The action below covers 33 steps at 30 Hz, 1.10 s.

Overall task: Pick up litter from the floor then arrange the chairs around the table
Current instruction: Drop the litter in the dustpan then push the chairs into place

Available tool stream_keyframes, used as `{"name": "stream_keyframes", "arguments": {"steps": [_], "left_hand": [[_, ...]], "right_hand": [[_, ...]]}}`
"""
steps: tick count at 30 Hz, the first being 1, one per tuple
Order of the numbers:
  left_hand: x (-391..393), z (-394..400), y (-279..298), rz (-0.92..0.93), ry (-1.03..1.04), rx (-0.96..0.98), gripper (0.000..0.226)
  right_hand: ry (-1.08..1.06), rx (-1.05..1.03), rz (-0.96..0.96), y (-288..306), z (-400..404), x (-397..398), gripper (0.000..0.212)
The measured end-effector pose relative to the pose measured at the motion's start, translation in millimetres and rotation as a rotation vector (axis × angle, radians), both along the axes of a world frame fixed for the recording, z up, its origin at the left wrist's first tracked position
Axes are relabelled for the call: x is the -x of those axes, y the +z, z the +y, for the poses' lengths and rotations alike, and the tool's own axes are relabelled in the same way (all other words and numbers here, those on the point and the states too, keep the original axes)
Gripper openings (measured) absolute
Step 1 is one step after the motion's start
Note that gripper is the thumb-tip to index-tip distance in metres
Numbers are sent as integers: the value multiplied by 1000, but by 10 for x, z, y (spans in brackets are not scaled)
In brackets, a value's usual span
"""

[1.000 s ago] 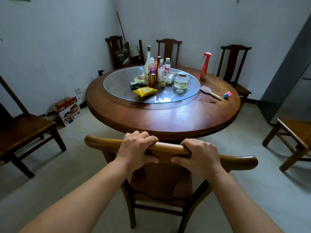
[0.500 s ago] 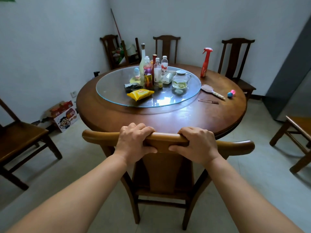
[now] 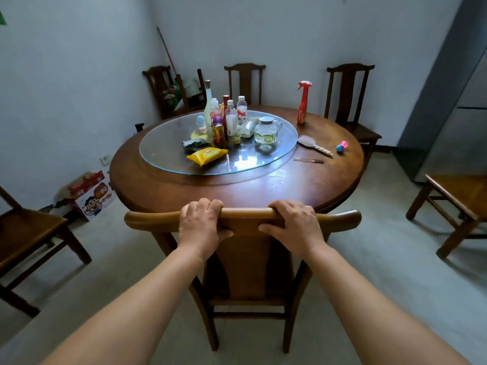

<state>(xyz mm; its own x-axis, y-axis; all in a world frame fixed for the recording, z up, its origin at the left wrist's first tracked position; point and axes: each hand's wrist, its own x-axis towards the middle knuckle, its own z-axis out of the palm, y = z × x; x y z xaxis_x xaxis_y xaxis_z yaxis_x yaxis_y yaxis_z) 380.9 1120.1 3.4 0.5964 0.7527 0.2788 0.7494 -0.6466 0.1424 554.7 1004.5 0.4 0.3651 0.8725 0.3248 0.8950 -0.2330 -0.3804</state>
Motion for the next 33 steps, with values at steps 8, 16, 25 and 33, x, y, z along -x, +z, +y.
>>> {"name": "stream_keyframes", "arguments": {"steps": [8,16,25,33], "left_hand": [[-520,-705,66,169,-35,54,80],[-1845,-1372,283,-178,-282,105,34],[-3449,-1804,317,-35,-401,247,33],[-5148,-1977,-186,152,-510,448,36]], "right_hand": [[32,154,-42,-75,-622,-252,78],[41,-55,-203,70,-1318,-1254,30],[-315,196,113,-20,-2423,-2856,34],[-610,170,282,-278,-2749,-4245,28]]}}
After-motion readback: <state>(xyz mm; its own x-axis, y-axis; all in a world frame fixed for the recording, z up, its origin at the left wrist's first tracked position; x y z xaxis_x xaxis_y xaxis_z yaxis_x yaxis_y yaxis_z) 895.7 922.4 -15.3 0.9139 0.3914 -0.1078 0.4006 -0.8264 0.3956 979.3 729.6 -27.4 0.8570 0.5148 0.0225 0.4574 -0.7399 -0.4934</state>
